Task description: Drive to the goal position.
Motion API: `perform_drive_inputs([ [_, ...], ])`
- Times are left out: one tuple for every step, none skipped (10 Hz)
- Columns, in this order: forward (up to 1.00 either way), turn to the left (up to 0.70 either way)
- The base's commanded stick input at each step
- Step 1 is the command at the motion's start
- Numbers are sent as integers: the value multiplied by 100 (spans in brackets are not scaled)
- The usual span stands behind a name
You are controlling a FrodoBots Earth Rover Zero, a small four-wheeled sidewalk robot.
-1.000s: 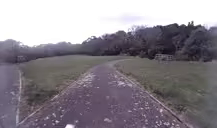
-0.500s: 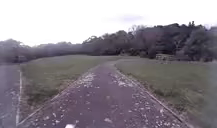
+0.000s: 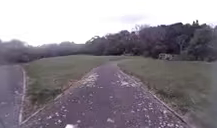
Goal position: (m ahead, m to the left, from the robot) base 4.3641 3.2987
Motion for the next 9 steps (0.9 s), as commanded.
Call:
perform_drive_inputs([
  [68, 34],
  [68, 34],
  [68, 34],
  [68, 34],
  [68, 34],
  [76, 0],
  [85, 0],
  [85, 0],
  [85, 0],
])
